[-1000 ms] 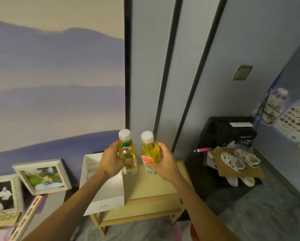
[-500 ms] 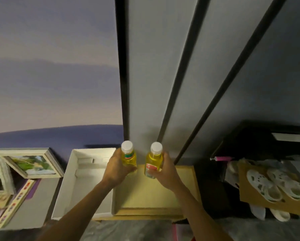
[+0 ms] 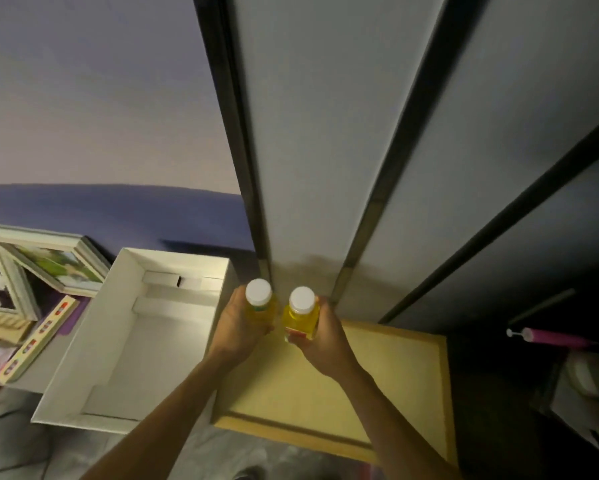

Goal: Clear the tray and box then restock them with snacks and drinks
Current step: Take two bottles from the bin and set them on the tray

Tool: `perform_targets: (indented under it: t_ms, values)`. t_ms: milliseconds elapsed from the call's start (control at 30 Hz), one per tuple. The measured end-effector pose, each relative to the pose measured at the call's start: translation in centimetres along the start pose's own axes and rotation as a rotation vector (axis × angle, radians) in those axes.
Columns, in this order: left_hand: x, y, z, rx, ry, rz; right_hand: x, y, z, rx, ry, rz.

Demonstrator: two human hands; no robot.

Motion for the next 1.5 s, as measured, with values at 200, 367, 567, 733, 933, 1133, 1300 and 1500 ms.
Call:
perform_targets:
  t_ms: [200,367,567,733,933,1133,1300,1500]
  values:
    - [0.6,-0.3,-1.7,-0.173,0.031,0.023,1.1,-2.5,0.5,0.013,0.026,-0.015]
    - [0.7,-0.1,-1.8,-0.282,0.021,0.010,1.1,-3.2,-0.2,-0.010,0.041,-0.034]
    - [-0.2,0.4,-0.8,-0.167,0.019,0.022,0.3,-2.4,-1.5,-0.058,0.029,-0.048]
    - [-1.3,4.0,3.9,-0.127,-0.061,0.020,-0.9,1.0,-5.2,-0.150,0.025,-0.068]
    - [-1.0,11.1,9.2,0.311,-0.124,-0.080,-2.4,8.0,-14.4,-0.401,0.035,-0.056]
    - [-1.7,19.5,16.3,0.534,-0.288,-0.045,-5.8,13.8,-26.4,-0.638,0.027,0.093]
    - [-5.5,26.1,22.1,0.547,-0.376,-0.033,-10.2,15.6,-35.7,-0.697,0.013,0.194]
    - [-11.5,35.6,23.8,0.602,-0.412,0.145,-14.4,13.8,-45.4,-0.750,0.114,0.197]
Point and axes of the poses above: each hand's wrist, its own x-axis towards the middle knuckle, its own y-axis out of the back of the hand, z = x × y, the point moved 10 cm from there along x, towards the middle knuckle, and after that the axes turned 4 degrees about y, right-handed, at the moved point
